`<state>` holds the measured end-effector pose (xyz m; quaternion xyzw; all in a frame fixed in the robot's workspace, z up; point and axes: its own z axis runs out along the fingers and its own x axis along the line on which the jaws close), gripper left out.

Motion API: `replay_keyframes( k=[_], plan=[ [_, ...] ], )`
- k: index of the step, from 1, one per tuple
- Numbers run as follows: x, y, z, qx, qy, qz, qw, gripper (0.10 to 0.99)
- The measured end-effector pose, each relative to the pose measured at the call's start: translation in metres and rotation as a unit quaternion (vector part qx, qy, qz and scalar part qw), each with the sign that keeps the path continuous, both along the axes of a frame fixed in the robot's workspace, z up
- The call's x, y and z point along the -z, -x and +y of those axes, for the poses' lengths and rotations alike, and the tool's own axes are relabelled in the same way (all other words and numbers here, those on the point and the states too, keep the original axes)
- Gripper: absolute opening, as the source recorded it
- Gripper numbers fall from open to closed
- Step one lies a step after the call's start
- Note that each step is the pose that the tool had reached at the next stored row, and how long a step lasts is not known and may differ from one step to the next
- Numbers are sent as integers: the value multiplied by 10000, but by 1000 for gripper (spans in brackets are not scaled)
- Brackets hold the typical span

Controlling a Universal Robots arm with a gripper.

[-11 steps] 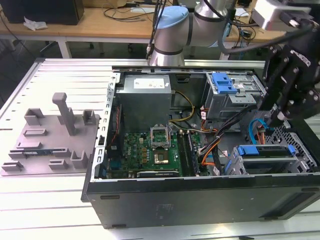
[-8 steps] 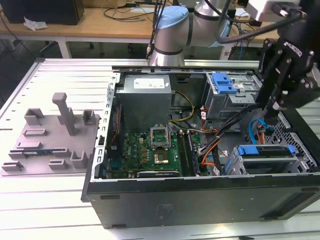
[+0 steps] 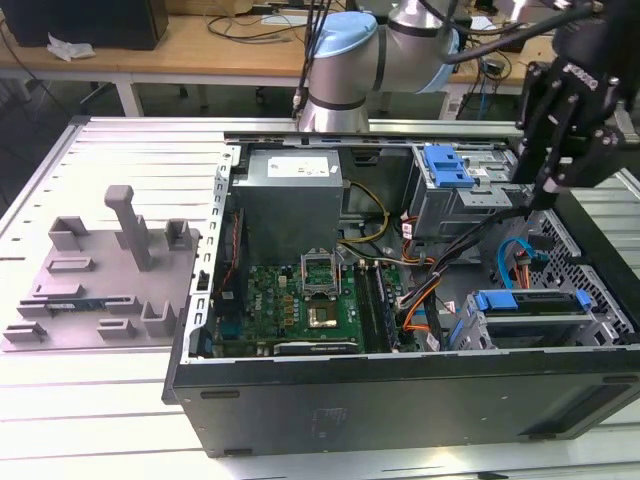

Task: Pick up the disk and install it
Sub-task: 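Insert the first disk wire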

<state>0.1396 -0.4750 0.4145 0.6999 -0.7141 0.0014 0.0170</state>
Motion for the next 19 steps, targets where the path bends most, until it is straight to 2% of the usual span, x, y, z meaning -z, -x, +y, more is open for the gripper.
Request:
replay_keyframes(
  k=[2, 3, 5, 6, 7, 8, 10, 12, 13, 15, 16, 17, 19],
  plan=[
    [0, -113, 0, 0, 0, 55, 10000, 443],
    [0, -204, 0, 0, 0, 101, 9999, 443],
    [0, -320, 0, 0, 9, 171, 9999, 443],
    [1, -340, 0, 1, 41, 204, 9998, 443],
    [0, -354, -1, 12, 144, 227, 9996, 443],
    [1, -356, -1, 48, 224, 228, 9995, 443],
    [6, -355, -2, 154, 319, 225, 9991, 443],
    [12, -356, 0, 326, 326, 172, 9988, 443],
    [13, -356, 5, 363, 328, 95, 9988, 443],
    [12, -355, 16, 387, 343, -21, 9987, 443],
    [13, -356, 21, 402, 360, -91, 9985, 443],
    [15, -356, 22, 415, 370, -116, 9984, 443],
    [32, -352, 22, 501, 432, -132, 9977, 443]
  ],
)
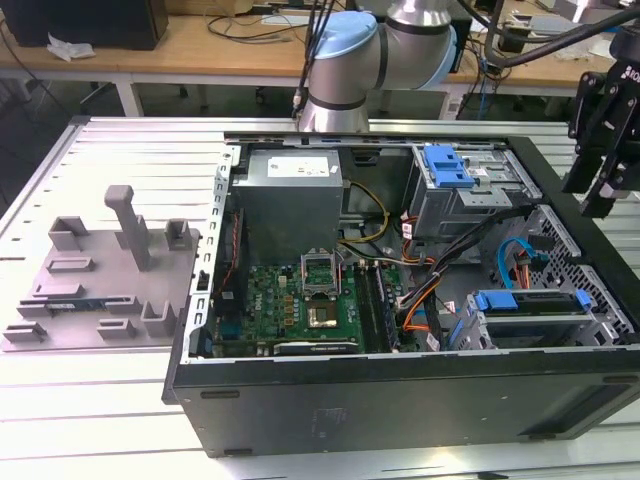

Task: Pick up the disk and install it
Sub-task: 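Insert the first disk wire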

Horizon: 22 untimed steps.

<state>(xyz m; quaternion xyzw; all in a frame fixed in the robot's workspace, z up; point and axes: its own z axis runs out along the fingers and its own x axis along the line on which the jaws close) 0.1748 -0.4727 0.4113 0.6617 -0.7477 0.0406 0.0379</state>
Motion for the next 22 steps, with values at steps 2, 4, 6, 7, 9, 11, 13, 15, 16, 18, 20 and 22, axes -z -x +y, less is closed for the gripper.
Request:
replay_keyframes(
  k=[2, 4, 6, 7, 9, 11, 13, 15, 16, 18, 20, 22],
  plan=[
    [24, 7, 0, 108, 128, -4, 9999, 443],
    [43, 10, 0, 165, 247, -6, 9996, 443],
    [61, 10, 4, 202, 281, -6, 9994, 443],
    [87, 10, 11, 251, 294, -5, 9993, 443],
    [122, 9, 22, 309, 309, -4, 9990, 443],
    [151, 9, 36, 343, 327, -4, 9989, 443],
    [195, 9, 74, 363, 366, -5, 9987, 431],
    [219, 9, 117, 364, 384, -5, 9986, 357],
    [231, 9, 161, 365, 390, -5, 9986, 357],
    [249, 9, 239, 365, 393, -5, 9986, 357],
    [270, 10, 370, 365, 522, -10, 9980, 357],
    [281, 14, 488, 364, 908, -20, 9952, 357]
  ],
)
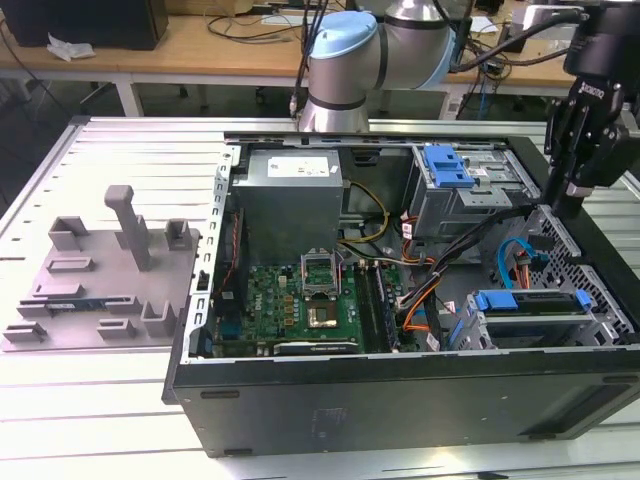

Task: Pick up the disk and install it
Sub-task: 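Insert the first disk wire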

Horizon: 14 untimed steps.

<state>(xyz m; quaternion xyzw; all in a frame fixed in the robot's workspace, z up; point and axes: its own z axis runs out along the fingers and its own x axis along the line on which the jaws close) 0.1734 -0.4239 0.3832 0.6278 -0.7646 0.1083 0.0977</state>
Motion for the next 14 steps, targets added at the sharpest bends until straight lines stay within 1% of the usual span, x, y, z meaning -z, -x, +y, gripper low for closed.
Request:
replay_keyframes(
  k=[1, 2, 6, 8, 10, 12, 14],
  plan=[
    [5, 4, 33, 1, 156, 2, 9999, 357],
    [16, 6, 42, 1, 191, 2, 9998, 357],
    [92, 23, 47, 1, 245, 3, 9997, 357],
    [144, 29, 47, 0, 262, 2, 9997, 357],
    [218, 41, 47, 0, 287, 2, 9996, 357],
    [275, 48, 47, 0, 318, 2, 9995, 357],
    [316, 54, 48, 0, 367, 2, 9993, 357]
  ],
)
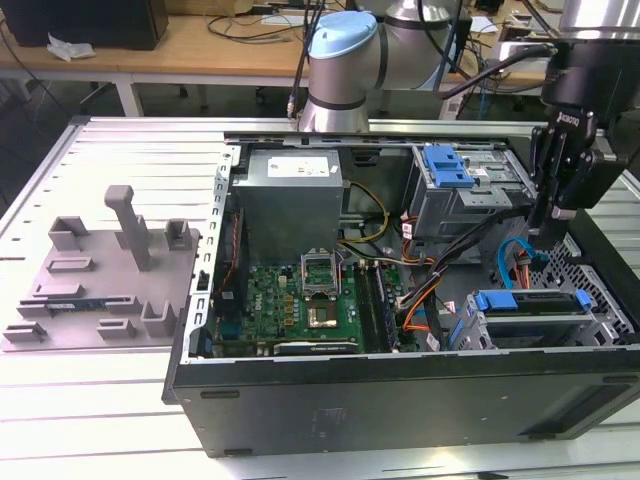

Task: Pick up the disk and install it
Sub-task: 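Insert the first disk wire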

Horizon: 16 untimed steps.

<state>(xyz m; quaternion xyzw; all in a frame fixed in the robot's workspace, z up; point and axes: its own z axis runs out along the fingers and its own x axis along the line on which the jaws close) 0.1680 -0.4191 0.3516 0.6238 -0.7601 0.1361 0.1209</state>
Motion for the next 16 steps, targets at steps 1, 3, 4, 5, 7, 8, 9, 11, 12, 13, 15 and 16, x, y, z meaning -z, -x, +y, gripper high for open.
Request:
replay_keyframes(
  k=[1, 3, 4, 5, 7, 8, 9, 11, 12, 13, 15, 16],
  plan=[
    [11, 2, 1, 0, 17, 0, 10000, 357],
    [45, 7, 12, 2, 86, 0, 10000, 357],
    [49, 12, 26, 8, 98, 0, 10000, 357],
    [52, 15, 33, 12, 106, 1, 9999, 357],
    [60, 18, 45, 26, 133, 1, 9999, 357],
    [66, 20, 51, 33, 150, 1, 9999, 357],
    [73, 21, 57, 38, 172, 1, 9998, 357],
    [86, 21, 78, 45, 263, 0, 9996, 357],
    [89, 21, 90, 47, 301, 0, 9995, 357],
    [91, 21, 105, 47, 325, 0, 9995, 357],
    [96, 21, 136, 50, 353, 0, 9994, 357],
    [100, 22, 149, 52, 362, 0, 9993, 357]
  ],
)
